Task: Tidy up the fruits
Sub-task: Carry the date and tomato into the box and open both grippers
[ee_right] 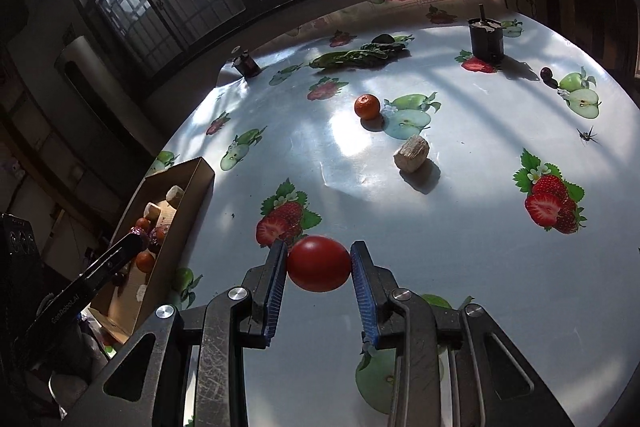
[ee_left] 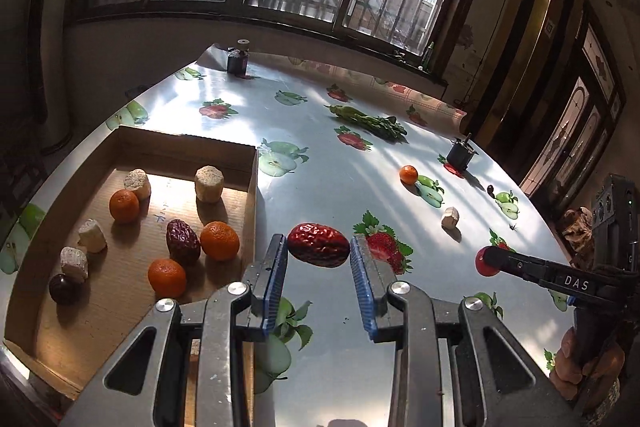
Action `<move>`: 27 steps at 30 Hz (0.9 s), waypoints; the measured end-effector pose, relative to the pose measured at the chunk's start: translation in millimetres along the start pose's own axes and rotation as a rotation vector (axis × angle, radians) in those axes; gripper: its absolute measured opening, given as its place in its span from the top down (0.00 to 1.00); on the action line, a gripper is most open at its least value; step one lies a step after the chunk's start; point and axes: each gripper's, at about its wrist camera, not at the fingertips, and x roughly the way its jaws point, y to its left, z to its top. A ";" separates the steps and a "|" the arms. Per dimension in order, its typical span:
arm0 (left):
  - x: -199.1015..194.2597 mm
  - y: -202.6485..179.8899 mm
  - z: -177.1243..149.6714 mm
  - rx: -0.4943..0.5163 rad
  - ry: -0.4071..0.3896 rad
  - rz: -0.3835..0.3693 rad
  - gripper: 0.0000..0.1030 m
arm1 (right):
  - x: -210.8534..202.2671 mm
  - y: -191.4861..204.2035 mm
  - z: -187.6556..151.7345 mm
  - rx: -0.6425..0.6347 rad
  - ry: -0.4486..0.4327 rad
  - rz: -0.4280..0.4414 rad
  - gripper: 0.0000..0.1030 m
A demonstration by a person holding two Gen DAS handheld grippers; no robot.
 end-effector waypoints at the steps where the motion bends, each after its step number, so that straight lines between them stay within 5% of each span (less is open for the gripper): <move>1: -9.4 11.0 0.3 -0.006 -0.013 0.033 0.70 | 4.0 13.2 1.0 -0.021 0.009 0.019 0.66; 10: -47.4 122.6 -18.4 -0.140 0.019 0.311 0.69 | 54.9 145.9 -14.0 -0.240 0.122 0.234 0.66; 20: -21.6 154.5 -32.9 -0.149 0.113 0.377 0.69 | 118.3 218.1 -71.7 -0.391 0.290 0.342 0.65; 27: -19.9 157.4 -33.5 -0.165 0.105 0.380 0.69 | 134.6 236.5 -86.9 -0.480 0.292 0.282 0.65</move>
